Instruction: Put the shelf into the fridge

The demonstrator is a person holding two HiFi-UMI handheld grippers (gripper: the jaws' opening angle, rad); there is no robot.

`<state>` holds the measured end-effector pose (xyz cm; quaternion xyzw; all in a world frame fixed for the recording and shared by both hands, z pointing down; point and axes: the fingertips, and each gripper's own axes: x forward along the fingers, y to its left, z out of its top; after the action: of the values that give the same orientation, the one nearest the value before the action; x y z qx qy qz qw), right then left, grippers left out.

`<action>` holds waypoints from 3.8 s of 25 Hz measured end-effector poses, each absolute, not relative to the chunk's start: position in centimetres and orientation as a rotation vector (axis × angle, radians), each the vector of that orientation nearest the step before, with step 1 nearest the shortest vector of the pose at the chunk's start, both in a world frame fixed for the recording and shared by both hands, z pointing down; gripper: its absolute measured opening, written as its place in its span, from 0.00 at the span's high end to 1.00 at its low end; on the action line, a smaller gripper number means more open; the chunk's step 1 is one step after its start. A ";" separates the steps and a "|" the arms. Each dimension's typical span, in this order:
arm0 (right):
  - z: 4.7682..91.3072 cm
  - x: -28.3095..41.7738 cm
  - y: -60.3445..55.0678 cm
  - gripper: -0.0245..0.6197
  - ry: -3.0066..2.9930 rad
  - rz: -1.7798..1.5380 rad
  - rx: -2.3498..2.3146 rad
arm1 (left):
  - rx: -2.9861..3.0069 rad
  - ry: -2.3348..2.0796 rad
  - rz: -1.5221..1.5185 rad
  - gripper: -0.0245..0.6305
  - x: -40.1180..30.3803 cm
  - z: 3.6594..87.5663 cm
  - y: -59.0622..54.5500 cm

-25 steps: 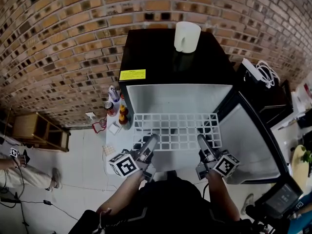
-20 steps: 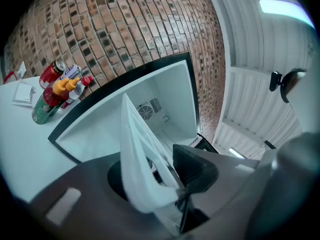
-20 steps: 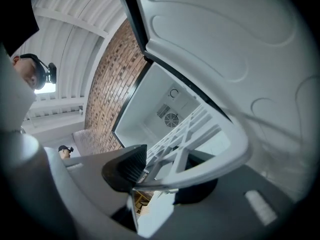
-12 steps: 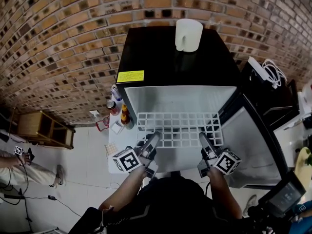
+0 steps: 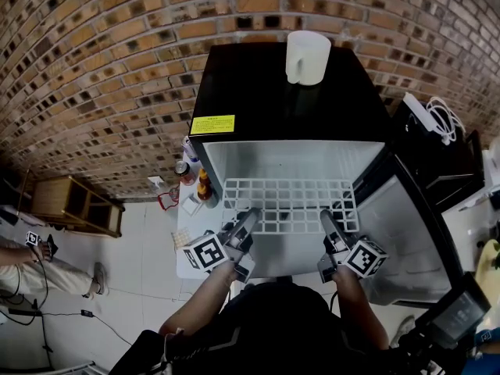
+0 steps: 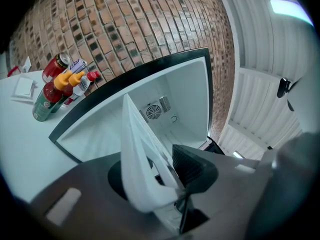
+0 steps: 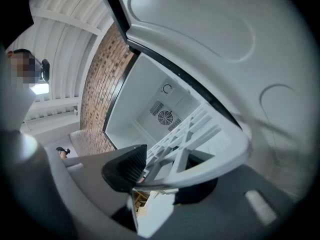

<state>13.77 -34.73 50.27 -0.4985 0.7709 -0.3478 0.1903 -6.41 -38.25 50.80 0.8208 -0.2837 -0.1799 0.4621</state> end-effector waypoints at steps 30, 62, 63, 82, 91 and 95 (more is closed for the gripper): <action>50.4 14.4 -38.8 0.71 2.116 -1.023 -1.483 | 1.988 -0.726 -0.481 0.79 -5.9 50.8 -41.6; 51.5 15.6 -44.6 0.68 2.022 -1.017 -1.618 | 1.859 -1.033 -0.580 0.82 -6.0 51.7 -47.8; 51.5 15.6 -44.9 0.68 2.019 -1.014 -1.623 | 1.855 -1.051 -0.577 0.82 -6.0 51.7 -48.0; 51.8 15.9 -47.7 0.68 1.951 -0.963 -1.719 | 1.827 -1.210 -0.584 0.83 -5.1 51.8 -50.8; 51.9 16.0 -48.5 0.68 1.953 -0.918 -1.744 | 1.905 -1.274 -0.548 0.81 -5.0 51.8 -51.5; 51.9 16.1 -49.1 0.68 1.952 -0.905 -1.752 | 1.901 -1.270 -0.546 0.81 -4.9 51.8 -52.1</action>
<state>16.09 -49.06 51.87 -0.6207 0.6918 -0.3206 0.1824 -4.86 -52.07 51.84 0.7464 -0.4985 -0.2142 0.3854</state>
